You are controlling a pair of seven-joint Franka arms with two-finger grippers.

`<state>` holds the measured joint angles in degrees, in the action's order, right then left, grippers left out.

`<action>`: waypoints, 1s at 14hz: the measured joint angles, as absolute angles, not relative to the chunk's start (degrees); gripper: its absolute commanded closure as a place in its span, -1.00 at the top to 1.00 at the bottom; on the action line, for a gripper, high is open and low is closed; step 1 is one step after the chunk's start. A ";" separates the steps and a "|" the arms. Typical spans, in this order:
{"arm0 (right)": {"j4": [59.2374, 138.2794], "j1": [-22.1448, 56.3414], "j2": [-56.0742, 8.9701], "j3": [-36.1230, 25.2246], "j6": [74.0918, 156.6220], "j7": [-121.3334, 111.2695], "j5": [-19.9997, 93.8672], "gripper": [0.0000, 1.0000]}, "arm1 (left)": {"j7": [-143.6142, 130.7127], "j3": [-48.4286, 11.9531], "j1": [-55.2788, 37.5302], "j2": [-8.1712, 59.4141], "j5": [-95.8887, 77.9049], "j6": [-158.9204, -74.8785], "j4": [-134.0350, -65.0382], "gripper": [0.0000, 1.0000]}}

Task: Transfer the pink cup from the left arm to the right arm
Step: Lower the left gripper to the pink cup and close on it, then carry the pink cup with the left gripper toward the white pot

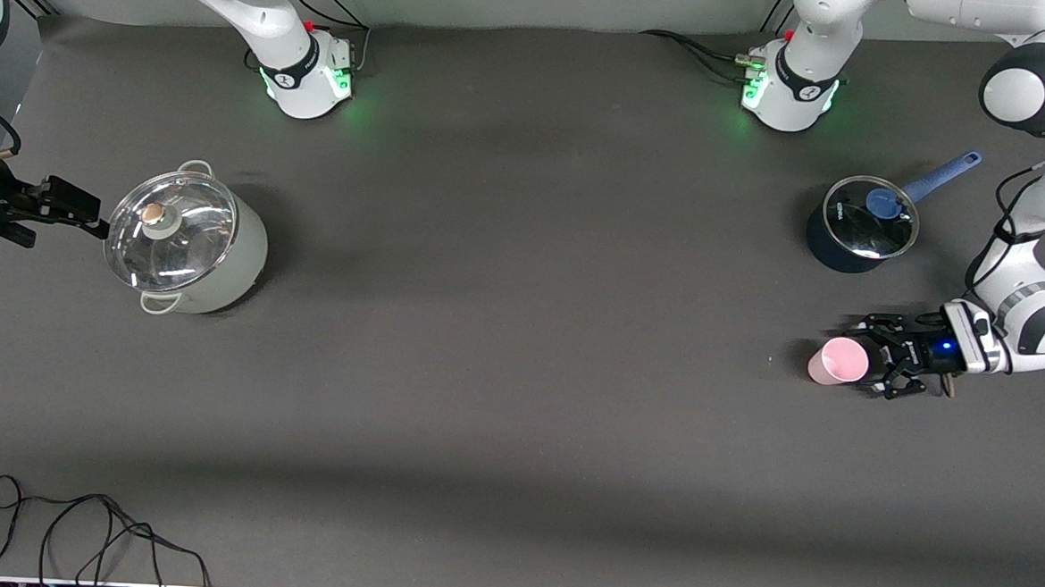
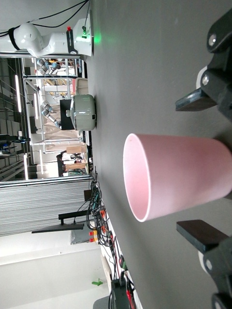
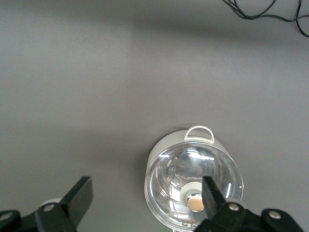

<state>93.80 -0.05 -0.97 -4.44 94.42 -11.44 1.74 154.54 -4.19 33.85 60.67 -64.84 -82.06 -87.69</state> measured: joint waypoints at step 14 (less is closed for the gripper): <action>93.81 -0.05 -1.10 -4.51 94.41 -9.81 1.69 0.99 | 154.73 -4.83 29.37 60.92 -68.36 -85.19 -87.62 -0.34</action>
<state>93.81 -0.05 -1.10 -4.51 94.41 -9.81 1.69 154.73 -4.83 29.37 60.92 -68.36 -85.19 -87.62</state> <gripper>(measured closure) 0.000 0.022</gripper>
